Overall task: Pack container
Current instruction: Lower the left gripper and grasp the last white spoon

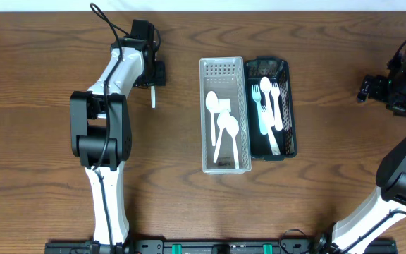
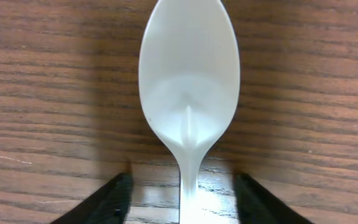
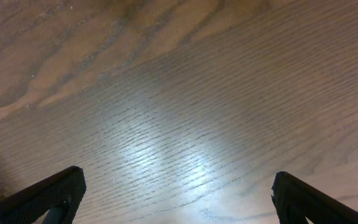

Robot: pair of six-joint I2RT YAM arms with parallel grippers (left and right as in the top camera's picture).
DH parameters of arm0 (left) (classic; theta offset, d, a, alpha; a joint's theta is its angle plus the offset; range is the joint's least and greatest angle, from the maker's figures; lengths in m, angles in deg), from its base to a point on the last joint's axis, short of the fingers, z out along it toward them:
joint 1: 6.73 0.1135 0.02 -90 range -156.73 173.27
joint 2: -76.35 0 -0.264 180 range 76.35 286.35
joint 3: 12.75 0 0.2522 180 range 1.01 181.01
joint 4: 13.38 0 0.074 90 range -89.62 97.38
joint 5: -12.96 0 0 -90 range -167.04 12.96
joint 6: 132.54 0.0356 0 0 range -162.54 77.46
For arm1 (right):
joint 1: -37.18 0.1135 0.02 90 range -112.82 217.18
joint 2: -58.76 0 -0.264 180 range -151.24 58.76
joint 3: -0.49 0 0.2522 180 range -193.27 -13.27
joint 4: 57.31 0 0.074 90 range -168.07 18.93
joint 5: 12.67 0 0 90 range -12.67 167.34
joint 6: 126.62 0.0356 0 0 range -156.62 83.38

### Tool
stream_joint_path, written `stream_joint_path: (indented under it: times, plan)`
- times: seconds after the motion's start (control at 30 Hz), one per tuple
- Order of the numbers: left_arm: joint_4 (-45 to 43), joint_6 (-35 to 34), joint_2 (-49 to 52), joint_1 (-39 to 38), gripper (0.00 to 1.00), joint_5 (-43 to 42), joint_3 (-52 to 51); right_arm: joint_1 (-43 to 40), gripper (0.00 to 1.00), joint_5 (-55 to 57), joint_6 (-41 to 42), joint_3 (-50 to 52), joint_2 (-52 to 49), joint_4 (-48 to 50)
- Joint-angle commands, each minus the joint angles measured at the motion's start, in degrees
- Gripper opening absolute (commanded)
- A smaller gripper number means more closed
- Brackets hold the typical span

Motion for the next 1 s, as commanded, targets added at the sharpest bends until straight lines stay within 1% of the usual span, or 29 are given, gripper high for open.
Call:
stream_joint_path:
  times: [0.0,0.1,0.17,0.4,0.43,0.47,0.7,0.97]
  plan:
    - [0.46,-0.04,2.51,0.35,0.44,0.74,0.17,-0.35,0.99,0.04,-0.66,0.04,0.26,0.13]
    - [0.39,-0.04,2.21,0.37,0.32,0.74,0.17,-0.35,0.99,0.02,-0.66,0.04,0.26,0.11]
    - [-0.11,-0.04,1.79,0.37,0.26,0.79,0.20,-0.35,0.99,0.02,-0.66,0.04,0.24,0.13]
    - [-1.97,-0.04,0.02,0.37,0.19,1.22,0.50,-0.35,0.99,0.04,-0.66,0.04,0.26,0.13]
    - [-1.97,-0.04,0.02,0.37,0.13,1.22,0.68,-0.35,0.99,0.02,-0.66,0.04,0.26,0.11]
    - [-1.97,-0.04,0.02,0.37,0.12,1.22,0.70,-0.35,0.99,0.04,-0.66,0.04,0.26,0.11]
    - [-1.86,-0.04,0.02,0.35,0.06,1.22,0.70,-0.35,0.99,0.04,-0.66,0.04,0.24,0.11]
    - [-1.88,-0.04,-1.33,0.35,0.06,1.20,0.72,-0.35,0.99,0.04,-0.66,0.04,0.26,0.13]
